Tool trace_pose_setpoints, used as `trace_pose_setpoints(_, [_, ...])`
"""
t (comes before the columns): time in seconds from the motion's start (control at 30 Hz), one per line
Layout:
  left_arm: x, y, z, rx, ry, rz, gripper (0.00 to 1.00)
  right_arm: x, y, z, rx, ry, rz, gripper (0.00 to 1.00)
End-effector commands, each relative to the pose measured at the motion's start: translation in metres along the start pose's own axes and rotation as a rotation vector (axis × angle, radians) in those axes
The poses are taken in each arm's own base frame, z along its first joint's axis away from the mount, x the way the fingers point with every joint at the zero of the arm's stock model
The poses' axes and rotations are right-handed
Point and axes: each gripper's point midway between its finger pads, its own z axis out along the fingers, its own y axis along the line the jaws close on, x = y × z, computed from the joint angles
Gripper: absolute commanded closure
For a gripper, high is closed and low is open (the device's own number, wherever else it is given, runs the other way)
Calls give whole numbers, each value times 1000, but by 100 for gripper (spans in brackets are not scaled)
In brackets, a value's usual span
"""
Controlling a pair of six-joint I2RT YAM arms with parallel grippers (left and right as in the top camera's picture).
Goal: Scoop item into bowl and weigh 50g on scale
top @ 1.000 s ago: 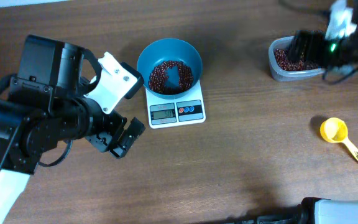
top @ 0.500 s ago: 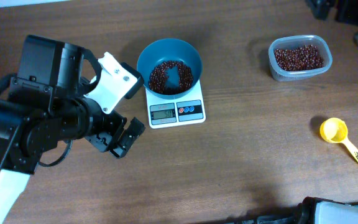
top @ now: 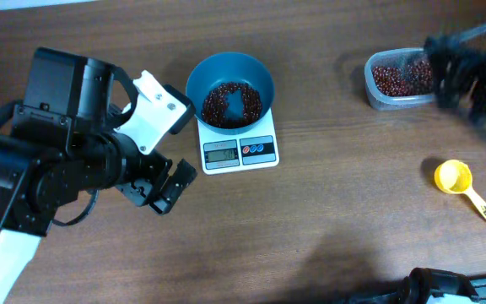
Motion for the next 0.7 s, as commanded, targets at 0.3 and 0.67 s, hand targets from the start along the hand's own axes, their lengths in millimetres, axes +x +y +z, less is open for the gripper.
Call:
trace_pose_setpoints(0.3, [-7,-3,-8,1,-32,25,1,75,32,-26,-7,-272,-55,1])
trace_pose_setpoints(0.67, [-7,-3,-8,1,-32,25,1,114,27,-6,70,-208,-38,1])
